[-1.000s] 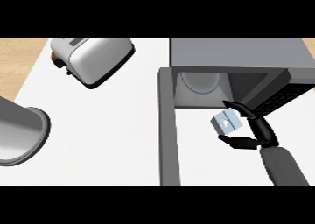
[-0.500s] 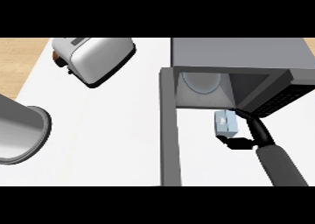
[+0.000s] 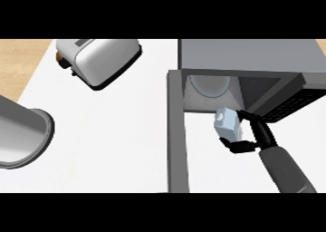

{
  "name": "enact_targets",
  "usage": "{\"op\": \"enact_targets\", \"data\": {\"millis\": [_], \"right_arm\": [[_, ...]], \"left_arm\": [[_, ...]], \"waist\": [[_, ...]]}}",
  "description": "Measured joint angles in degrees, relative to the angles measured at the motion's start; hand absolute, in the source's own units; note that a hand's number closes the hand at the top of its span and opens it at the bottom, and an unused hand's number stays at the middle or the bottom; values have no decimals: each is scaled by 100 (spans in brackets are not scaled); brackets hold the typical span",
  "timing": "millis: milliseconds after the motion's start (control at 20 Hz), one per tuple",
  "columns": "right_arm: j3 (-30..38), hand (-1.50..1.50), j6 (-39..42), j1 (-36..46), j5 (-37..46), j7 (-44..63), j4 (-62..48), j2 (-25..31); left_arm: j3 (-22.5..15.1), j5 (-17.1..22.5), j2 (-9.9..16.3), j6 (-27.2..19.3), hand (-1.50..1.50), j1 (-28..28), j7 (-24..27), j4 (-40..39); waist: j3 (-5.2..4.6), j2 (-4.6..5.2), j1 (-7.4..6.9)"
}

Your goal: Pick up the milk, place it into the microwave and close the microwave

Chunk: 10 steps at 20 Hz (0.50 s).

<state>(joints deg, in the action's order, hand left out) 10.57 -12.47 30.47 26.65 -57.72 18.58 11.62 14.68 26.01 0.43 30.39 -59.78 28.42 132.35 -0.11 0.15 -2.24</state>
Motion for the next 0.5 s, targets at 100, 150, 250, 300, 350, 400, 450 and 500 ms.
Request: {"op": "enact_targets", "data": {"millis": [100,150,250,300,350,400,450,500], "right_arm": [[134,150,-222,23,-63,-24,-129,-31],[203,150,-278,10,-113,-93,-172,-45],[303,150,-299,30,-208,-156,-207,-116],[344,150,-307,63,-246,-176,-223,-140],[374,150,-286,62,-280,-229,-220,-155],[380,150,-233,77,-301,-263,-213,-141],[365,150,-216,90,-300,-287,-203,-196],[369,150,-178,64,-324,-338,-171,-223]], "left_arm": [[64,66,13,38,-150,23,9,-31],[56,68,3,94,-150,-25,55,-34],[136,146,25,108,-150,26,-7,-54],[148,124,12,122,-150,47,4,-101],[204,159,23,152,-150,77,15,-175],[215,154,11,183,-150,67,9,-198],[248,176,13,167,-150,152,-14,-263],[225,192,2,167,-150,123,-30,-218]], "waist": [[3,10,-5],[4,10,-13],[2,9,12],[2,10,18],[2,10,23],[5,8,33],[3,6,49],[2,3,57]]}}
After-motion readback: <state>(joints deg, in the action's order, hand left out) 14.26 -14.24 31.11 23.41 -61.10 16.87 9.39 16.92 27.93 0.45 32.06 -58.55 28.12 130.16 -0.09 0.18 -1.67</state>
